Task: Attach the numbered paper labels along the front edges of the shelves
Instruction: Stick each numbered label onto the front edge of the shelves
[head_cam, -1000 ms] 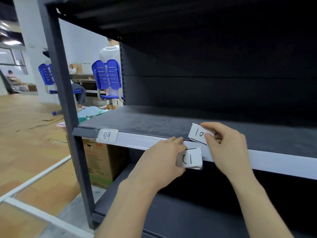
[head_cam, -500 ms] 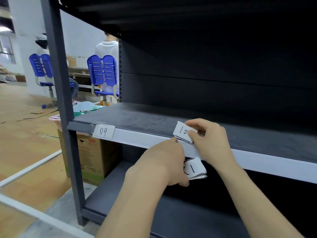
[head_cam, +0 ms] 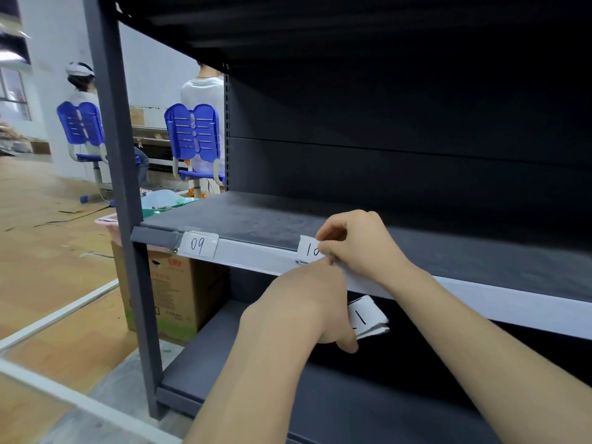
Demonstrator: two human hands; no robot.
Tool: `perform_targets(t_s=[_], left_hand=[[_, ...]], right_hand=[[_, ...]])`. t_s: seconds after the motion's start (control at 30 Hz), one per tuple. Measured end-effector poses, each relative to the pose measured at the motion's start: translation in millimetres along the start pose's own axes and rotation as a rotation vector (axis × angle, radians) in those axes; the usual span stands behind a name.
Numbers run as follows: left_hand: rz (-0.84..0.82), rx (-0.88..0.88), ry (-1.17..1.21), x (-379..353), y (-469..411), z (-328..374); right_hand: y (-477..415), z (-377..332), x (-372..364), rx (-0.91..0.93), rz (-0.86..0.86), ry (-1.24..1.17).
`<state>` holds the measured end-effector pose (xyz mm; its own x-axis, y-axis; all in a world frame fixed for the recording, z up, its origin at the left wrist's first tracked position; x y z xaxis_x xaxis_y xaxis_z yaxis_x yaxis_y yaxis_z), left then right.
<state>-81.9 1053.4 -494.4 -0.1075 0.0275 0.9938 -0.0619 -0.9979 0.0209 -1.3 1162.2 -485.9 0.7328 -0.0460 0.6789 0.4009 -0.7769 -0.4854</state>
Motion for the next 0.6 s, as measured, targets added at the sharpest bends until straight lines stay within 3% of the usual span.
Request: perform_targets(t_s=[0.6], left_hand=[[0.054, -0.049, 0.067, -3, -9, -6]], right_hand=[[-1, -1, 6, -0.06, -0.258, -0.033]])
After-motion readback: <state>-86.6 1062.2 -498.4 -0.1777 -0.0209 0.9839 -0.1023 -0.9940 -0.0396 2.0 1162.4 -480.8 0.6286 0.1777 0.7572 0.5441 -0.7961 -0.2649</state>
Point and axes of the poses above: each hand's wrist, its own y-axis away from the middle knuckle, its own x-axis out of the back of the hand, z = x × y, the point moved 2 cm from there along -y, towards the middle knuckle, and after that the axes turned 4 degrees about -y, right-handed, at the moved point
